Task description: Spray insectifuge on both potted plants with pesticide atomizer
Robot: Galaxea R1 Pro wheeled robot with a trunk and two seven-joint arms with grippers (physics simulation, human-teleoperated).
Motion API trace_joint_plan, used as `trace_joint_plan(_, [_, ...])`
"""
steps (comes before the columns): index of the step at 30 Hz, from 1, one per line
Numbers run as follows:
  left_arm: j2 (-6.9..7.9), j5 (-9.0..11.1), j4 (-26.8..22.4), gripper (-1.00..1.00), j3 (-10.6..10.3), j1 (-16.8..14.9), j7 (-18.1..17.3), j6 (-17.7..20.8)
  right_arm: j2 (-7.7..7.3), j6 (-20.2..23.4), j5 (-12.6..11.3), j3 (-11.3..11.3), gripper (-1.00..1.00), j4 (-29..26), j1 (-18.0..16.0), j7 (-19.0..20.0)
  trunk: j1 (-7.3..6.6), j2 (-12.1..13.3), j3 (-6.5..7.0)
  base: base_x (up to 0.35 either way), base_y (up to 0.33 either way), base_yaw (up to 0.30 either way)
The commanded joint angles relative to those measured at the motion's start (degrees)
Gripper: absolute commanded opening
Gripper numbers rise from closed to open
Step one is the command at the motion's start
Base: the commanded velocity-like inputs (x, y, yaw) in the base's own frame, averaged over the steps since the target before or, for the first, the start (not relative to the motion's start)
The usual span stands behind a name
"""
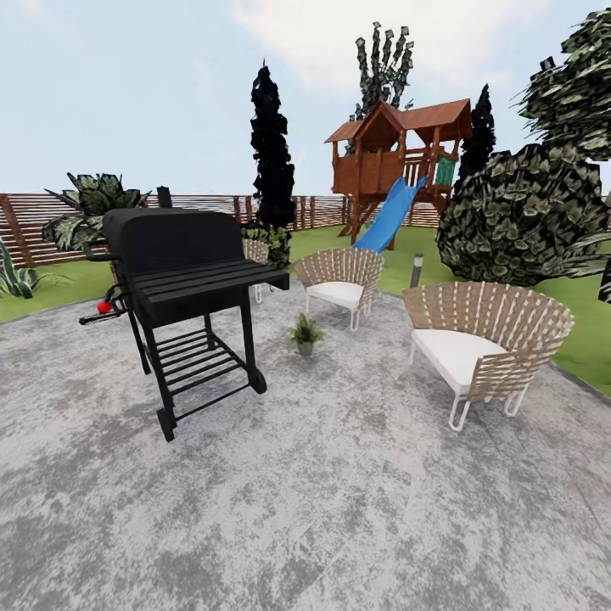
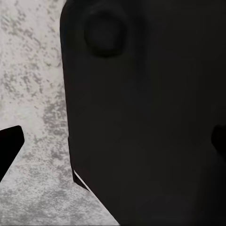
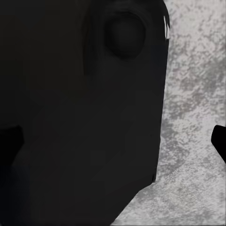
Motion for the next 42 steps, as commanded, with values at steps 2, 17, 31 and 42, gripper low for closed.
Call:
trace_joint_plan(2, [-0.09,0.17,-0.09,1.0,-0.17,-0.05,0.09,-0.08,0.65,0.01,0.09,0.2,1.0,-0.66,-0.62,0.02,0.0,-0.02,-0.03,0.0,0.0,0.0])
trace_joint_plan(17, [2.5,0.34,-0.45,1.0,0.56,-0.94,0.0,-2.9,0.53,-3.66,0.26,-0.03,1.0,-5.31,-1.12,-0.34,0.0,-0.02,-0.03,0.0,0.0,0.0])
trace_joint_plan(31, [5.47,0.53,-5.0,1.0,0.66,-3.35,0.01,-7.4,-3.99,-7.58,0.21,-0.24,1.0,-9.84,-1.15,-0.35,0.0,-0.02,-0.03,0.0,0.0,0.0])
trace_joint_plan(42, [4.79,0.4,-19.68,1.0,0.45,-8.27,-0.02,-14.34,-4.22,-17.96,0.2,-0.26,1.0,-31.51,-1.32,0.11,0.0,-0.02,-0.03,-0.013,0.002,0.0])
